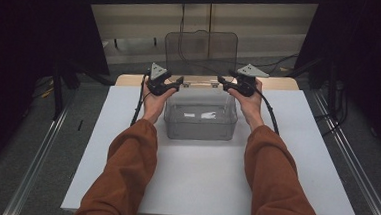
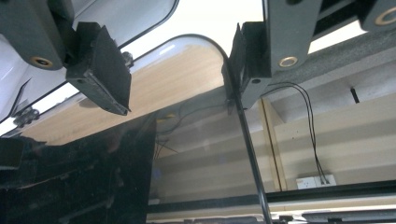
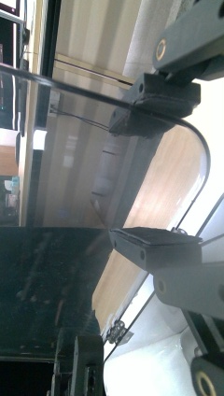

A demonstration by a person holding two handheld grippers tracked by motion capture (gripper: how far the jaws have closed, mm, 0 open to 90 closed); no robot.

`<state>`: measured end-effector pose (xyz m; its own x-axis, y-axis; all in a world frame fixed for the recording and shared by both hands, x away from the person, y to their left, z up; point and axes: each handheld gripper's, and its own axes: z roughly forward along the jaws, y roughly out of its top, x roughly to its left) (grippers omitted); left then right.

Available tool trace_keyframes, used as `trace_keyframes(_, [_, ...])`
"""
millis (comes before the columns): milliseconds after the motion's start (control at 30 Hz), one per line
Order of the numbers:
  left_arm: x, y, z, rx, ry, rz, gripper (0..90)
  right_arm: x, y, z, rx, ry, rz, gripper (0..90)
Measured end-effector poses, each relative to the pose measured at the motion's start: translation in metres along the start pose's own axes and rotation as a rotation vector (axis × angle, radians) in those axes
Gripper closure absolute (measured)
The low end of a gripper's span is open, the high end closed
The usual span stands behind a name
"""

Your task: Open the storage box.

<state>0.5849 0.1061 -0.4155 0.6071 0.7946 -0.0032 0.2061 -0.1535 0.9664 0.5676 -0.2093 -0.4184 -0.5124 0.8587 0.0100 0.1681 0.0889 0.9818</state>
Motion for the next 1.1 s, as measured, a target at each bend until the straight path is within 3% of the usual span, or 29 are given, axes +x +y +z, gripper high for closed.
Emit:
trace_keyframes(333, [0.002,-0.002,0.002,0.008,-0.015,-0.012,38.2,-0.001,-0.002,0.004,0.015,0.003,0.022,36.3])
trace_keyframes(400, [0.000,-0.003,0.003,0.006,-0.021,-0.042,33.5,0.000,-0.003,0.005,0.018,0.006,0.023,32.9])
trace_keyframes(633, [0.000,-0.004,0.004,0.034,-0.049,-0.043,24.0,0.001,-0.005,0.008,0.024,0.004,0.031,30.4])
trace_keyframes(700, [0.000,-0.005,0.004,0.035,-0.053,-0.062,23.1,0.001,-0.006,0.008,0.035,0.002,0.036,28.8])
trace_keyframes(800, [0.001,-0.006,0.005,0.038,-0.062,-0.080,22.1,-0.001,-0.009,0.010,0.031,0.010,0.077,28.1])
trace_keyframes(900, [0.003,-0.006,0.004,0.036,-0.075,-0.099,19.4,-0.002,-0.010,0.011,0.029,0.013,0.084,27.9])
trace_keyframes(967, [0.000,-0.008,0.006,0.088,-0.064,-0.033,16.3,-0.002,-0.012,0.011,0.028,0.015,0.112,26.9])
trace_keyframes(1000, [0.000,-0.008,0.006,0.088,-0.064,-0.033,14.7,-0.002,-0.012,0.011,0.028,0.014,0.123,26.1])
trace_keyframes(1067, [-0.001,-0.012,0.008,0.093,-0.078,-0.080,13.0,-0.003,-0.013,0.012,0.029,0.009,0.148,25.1])
trace_keyframes(1100, [-0.001,-0.012,0.008,0.093,-0.078,-0.080,13.1,-0.003,-0.013,0.012,0.029,0.009,0.148,25.1])
